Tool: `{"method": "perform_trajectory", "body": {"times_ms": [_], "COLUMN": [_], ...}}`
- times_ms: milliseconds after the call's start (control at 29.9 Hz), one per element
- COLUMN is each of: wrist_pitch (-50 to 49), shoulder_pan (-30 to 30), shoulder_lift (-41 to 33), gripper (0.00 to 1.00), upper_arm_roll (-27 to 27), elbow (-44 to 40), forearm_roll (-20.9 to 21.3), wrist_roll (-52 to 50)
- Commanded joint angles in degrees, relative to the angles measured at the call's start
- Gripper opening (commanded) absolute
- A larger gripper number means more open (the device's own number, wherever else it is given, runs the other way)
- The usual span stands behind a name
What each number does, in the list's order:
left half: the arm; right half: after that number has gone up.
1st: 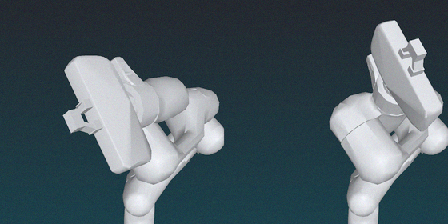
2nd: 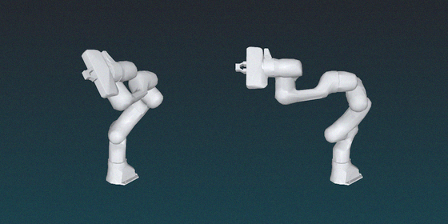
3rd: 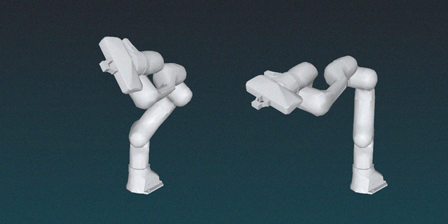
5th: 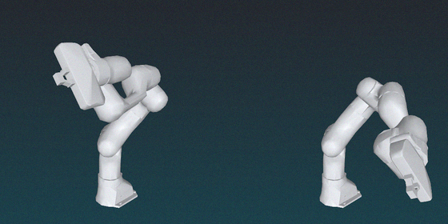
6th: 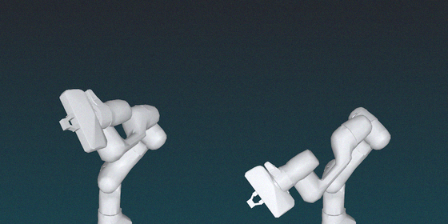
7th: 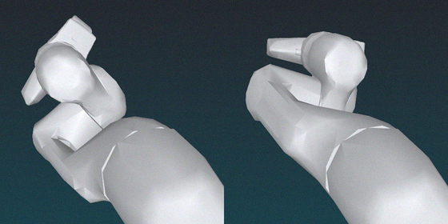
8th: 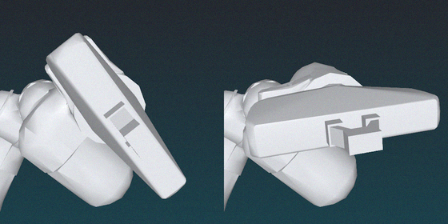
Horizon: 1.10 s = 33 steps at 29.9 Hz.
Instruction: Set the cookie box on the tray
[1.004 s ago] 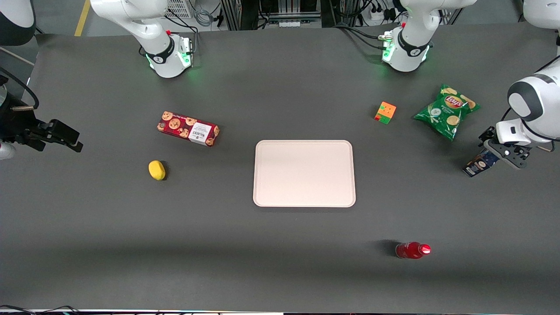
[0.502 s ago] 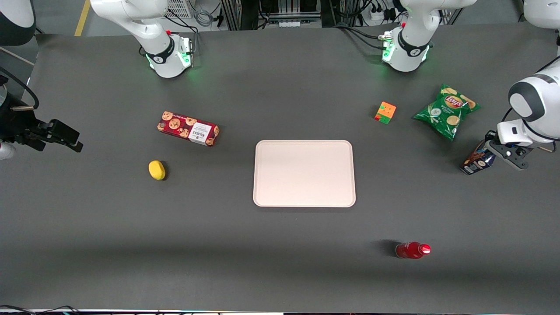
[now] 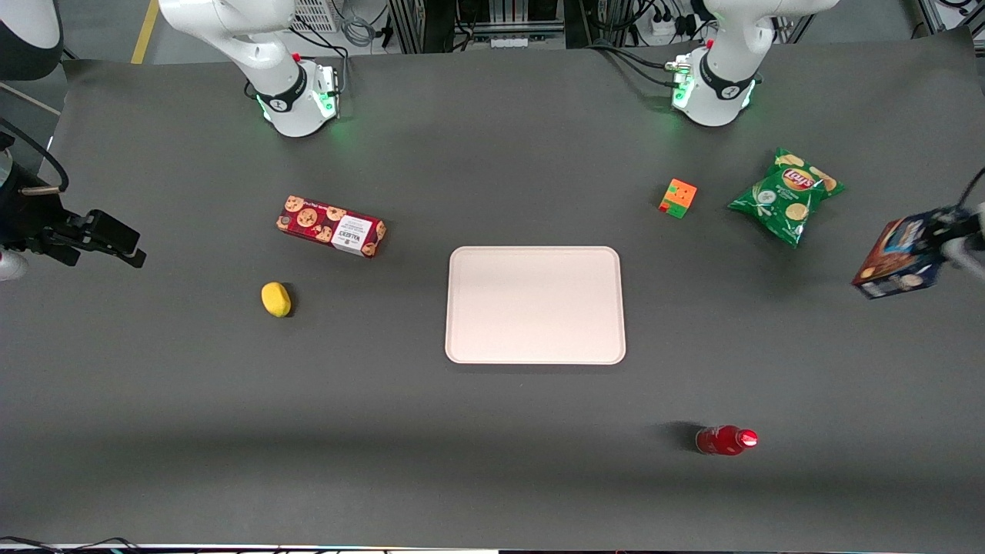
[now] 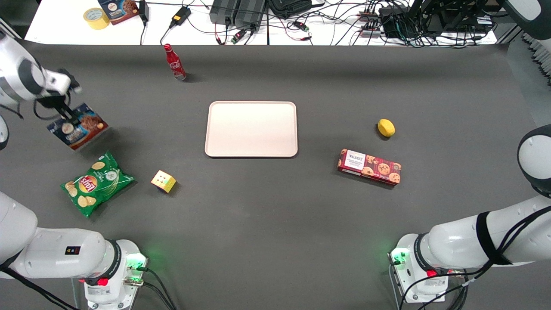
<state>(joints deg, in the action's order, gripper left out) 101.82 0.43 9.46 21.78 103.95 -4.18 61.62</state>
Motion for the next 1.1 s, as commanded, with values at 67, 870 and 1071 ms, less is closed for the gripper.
{"method": "perform_trajectory", "body": {"times_ms": [67, 870, 1071], "wrist_pitch": [-22.2, -21.3, -5.4], "shoulder_pan": [0.6, 0.8, 1.2], "shoulder_lift": [0.7, -1.4, 2.3], "gripper": [0.0, 0.0, 0.0], "upper_arm_roll": [-3.2, -41.3, -45.9], "elbow": [-20.3, -19.5, -9.8], "forearm_roll": [-0.4, -2.9, -2.4], "wrist_roll": [-14.1, -76.9, -83.9]}}
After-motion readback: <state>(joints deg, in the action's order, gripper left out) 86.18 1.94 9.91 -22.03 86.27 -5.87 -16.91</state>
